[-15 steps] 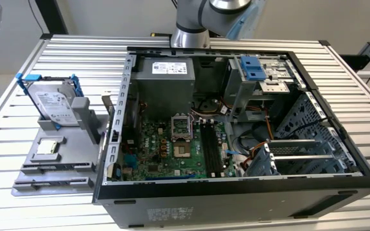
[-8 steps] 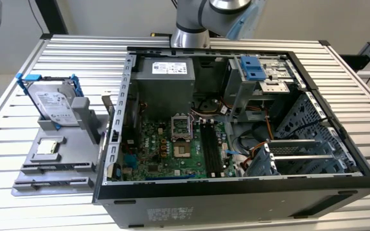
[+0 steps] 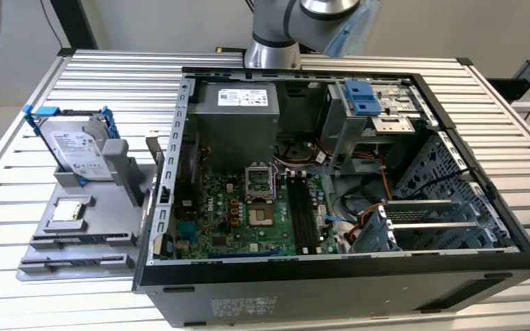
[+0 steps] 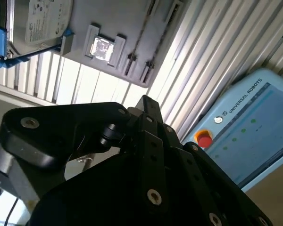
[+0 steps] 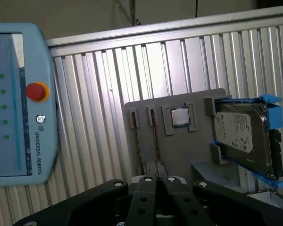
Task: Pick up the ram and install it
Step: 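Pick up the ram and move it above insertion slot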
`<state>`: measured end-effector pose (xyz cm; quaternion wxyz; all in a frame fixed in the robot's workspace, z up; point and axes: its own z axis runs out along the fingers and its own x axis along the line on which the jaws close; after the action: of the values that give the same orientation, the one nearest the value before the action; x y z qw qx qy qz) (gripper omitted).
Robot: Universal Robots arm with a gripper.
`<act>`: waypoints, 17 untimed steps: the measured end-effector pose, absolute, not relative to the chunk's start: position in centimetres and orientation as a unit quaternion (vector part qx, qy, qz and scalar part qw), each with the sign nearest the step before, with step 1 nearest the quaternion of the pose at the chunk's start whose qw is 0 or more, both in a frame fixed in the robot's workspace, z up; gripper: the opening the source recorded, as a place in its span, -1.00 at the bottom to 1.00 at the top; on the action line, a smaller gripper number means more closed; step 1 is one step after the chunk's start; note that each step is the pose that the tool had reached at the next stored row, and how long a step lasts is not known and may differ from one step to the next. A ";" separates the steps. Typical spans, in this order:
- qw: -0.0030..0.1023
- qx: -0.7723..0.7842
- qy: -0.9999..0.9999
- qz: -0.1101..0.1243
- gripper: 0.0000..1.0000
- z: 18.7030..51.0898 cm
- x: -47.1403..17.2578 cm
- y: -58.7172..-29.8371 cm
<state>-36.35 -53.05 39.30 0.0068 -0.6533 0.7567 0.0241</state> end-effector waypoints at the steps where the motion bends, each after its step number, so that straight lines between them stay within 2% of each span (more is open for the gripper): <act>1: 0.007 -0.660 0.751 0.024 -1.00 39.3 -36.3 -53.0; 17: 0.008 -0.705 0.709 0.022 -1.00 39.1 -36.4 -53.0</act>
<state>-36.44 -53.05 39.14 0.0075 -0.7049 0.7090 0.0223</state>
